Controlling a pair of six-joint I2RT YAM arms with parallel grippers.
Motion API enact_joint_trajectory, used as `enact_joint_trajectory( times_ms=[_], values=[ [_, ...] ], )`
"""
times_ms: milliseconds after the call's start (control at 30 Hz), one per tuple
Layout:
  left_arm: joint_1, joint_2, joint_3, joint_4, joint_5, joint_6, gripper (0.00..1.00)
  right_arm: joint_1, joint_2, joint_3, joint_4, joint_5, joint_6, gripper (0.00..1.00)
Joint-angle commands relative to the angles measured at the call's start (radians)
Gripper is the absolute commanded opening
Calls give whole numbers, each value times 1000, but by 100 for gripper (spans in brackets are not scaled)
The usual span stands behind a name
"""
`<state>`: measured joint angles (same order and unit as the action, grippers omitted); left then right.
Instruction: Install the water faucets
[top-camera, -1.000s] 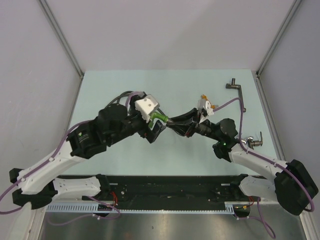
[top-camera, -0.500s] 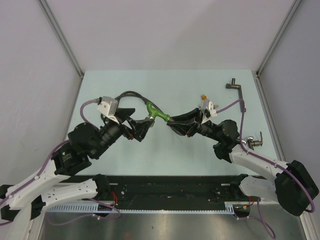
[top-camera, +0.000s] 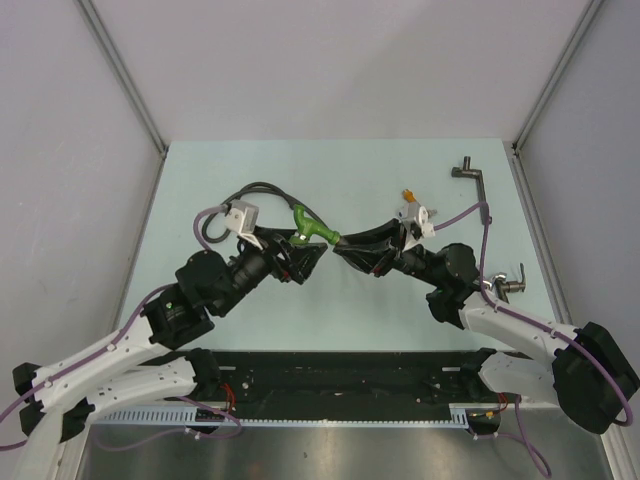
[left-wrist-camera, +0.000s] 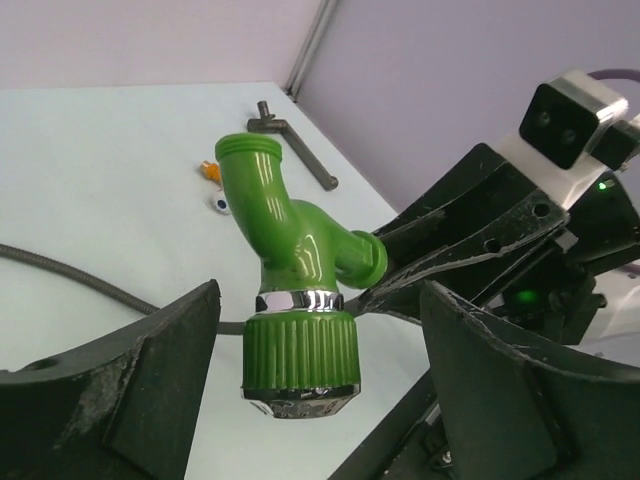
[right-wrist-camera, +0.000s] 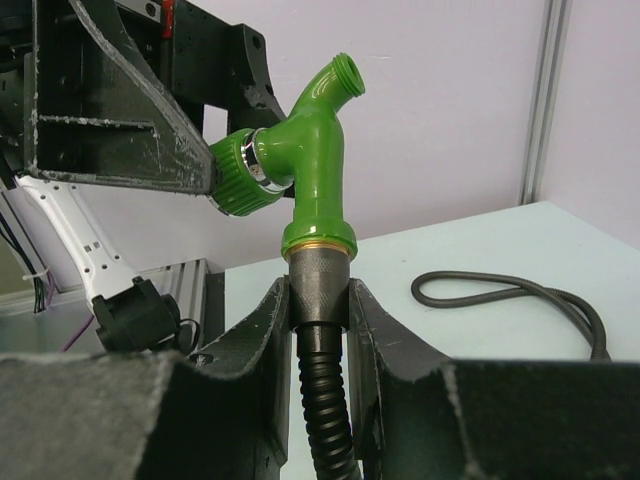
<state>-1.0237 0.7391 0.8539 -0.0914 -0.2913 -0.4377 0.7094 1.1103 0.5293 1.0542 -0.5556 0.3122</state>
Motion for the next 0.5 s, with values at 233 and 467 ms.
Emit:
enact_joint_trajectory(
  times_ms=[233, 467],
  values=[
    [22, -69, -75, 248, 20, -26, 30, 12, -15, 5, 112, 11, 22, 0],
    [36, -138, -134, 419, 154, 135, 0, -13, 28, 9, 274, -72, 221, 0]
  ],
)
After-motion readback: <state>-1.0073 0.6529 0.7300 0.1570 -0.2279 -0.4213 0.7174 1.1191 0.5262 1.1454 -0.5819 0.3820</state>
